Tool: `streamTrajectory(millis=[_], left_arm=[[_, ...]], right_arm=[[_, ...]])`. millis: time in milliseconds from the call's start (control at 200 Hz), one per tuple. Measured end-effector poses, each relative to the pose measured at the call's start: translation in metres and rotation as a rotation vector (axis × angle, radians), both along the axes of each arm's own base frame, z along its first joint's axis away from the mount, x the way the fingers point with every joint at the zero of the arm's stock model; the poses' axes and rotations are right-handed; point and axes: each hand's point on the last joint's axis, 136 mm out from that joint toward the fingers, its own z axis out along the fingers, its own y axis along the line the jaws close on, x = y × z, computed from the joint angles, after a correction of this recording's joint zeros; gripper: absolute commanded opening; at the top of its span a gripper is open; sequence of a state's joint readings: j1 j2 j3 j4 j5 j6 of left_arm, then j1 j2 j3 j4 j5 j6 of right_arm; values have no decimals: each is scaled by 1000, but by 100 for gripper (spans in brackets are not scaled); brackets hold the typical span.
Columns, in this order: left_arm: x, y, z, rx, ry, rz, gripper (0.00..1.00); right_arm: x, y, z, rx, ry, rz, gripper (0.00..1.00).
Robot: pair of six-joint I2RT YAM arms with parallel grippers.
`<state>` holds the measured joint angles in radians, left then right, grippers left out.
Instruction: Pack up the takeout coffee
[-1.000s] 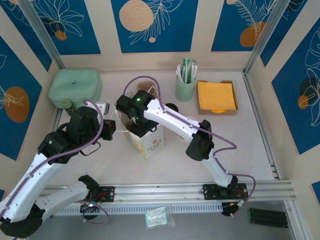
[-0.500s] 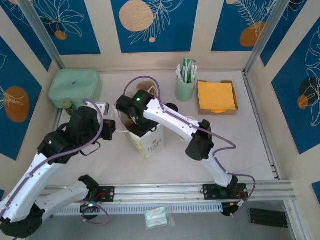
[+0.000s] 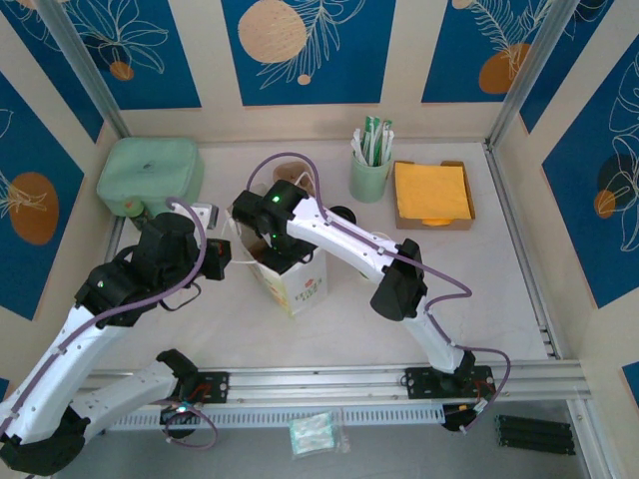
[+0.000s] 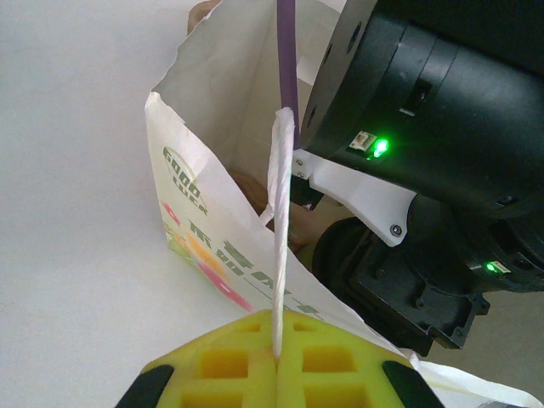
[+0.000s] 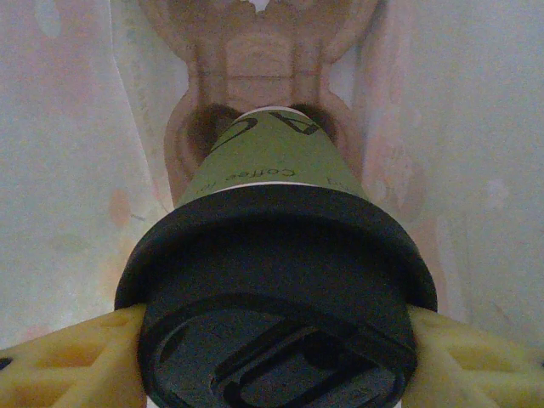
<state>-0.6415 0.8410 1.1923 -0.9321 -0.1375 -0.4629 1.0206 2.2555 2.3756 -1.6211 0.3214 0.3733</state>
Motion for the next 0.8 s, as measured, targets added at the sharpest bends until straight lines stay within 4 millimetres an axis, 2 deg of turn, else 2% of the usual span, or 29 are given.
streamTrajectory(millis=[800], left_arm=[[0, 0, 3, -4, -6, 0, 0]], right_arm=[[0, 0, 0, 0, 0, 0, 60]])
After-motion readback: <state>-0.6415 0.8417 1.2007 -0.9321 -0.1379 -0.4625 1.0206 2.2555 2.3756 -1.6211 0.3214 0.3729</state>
